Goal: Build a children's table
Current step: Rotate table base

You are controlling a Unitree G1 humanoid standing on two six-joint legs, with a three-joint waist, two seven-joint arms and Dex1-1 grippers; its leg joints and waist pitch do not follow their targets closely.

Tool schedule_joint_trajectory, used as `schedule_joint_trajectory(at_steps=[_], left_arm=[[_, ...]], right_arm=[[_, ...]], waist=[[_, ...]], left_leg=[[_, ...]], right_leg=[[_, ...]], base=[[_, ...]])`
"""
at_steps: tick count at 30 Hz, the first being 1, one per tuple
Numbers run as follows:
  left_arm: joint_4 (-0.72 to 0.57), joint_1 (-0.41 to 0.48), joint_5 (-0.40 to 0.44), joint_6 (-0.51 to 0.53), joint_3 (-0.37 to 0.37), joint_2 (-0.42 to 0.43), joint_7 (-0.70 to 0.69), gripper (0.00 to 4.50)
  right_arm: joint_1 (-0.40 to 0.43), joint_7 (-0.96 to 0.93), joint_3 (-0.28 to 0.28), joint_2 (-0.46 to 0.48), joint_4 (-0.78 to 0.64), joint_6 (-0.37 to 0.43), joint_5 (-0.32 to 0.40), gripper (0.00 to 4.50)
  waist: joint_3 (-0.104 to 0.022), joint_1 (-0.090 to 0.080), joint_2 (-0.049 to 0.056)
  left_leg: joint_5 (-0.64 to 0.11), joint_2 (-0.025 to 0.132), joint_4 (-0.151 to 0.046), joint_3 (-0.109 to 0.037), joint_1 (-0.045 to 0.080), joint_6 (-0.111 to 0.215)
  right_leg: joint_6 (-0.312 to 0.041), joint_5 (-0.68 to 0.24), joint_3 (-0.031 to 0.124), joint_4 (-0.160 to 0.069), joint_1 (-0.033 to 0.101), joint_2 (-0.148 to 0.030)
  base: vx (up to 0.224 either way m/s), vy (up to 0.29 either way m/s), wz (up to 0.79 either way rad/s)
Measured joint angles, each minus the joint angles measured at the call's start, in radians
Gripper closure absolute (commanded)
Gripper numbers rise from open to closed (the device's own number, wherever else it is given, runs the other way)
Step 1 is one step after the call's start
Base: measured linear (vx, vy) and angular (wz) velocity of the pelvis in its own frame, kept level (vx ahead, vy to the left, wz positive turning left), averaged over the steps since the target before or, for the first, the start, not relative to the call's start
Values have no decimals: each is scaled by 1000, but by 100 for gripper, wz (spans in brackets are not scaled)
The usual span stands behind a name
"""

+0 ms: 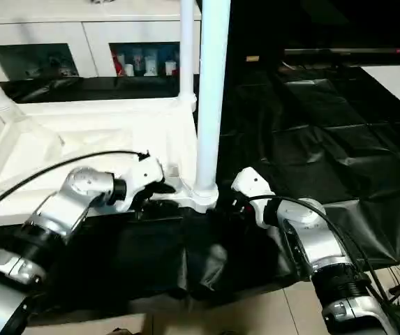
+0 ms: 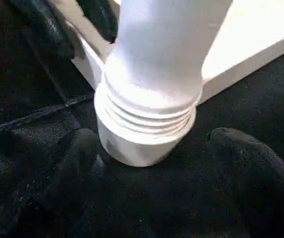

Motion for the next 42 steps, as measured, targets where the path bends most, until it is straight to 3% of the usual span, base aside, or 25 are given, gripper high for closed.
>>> schedule_joint_trajectory(at_steps=[9, 10, 13, 15, 27, 36, 42], left_arm=[[99, -27, -6, -35, -12, -15, -50, 259], [114, -27, -5, -38, -17, -15, -55, 287], [159, -43, -1, -61, -20, -17, -51, 315], [181, -54, 4, -71, -20, -18, -50, 315], [246, -75, 3, -116, -5, -25, -51, 414], [259, -81, 2, -141, -5, -27, -91, 449], [233, -71, -7, -81, 3, -31, -84, 449]], right_arm=[[16, 8, 1, -1, -1, 0, 1, 46], [16, 8, 1, -1, -1, 0, 1, 46], [16, 8, 1, -1, -2, 0, 1, 46], [16, 8, 1, -1, -2, 0, 1, 46], [17, 12, 1, -3, -2, 0, 1, 46], [21, 24, 1, -8, -10, 0, 1, 46], [22, 21, 0, -5, -15, 1, 3, 46]], waist=[[0, 3, 0], [0, 3, 0], [0, 5, 0], [0, 6, 1], [0, 10, 1], [0, 9, 0], [0, 6, 1]], left_leg=[[0, 0, 0, 0, 1, 0], [0, 0, 0, 0, 1, 0], [0, 0, 1, 0, 1, 0], [0, 0, 1, 0, 1, 0], [0, 0, 1, 0, 2, 0], [0, 0, 1, 0, 1, 0], [0, 0, 1, 1, 2, 0]], right_leg=[[0, 0, 0, 1, 0, 0], [0, 0, 0, 1, 0, 0], [0, 0, 0, 2, 0, 0], [0, 0, 0, 2, 0, 0], [0, 0, 0, 3, 1, 0], [0, 0, 0, 3, 0, 0], [0, 0, 1, 3, 0, 0]], base=[[0, 0, 0], [0, 0, 0], [0, 0, 0], [0, 0, 0], [0, 0, 0], [0, 0, 0], [0, 0, 0]])
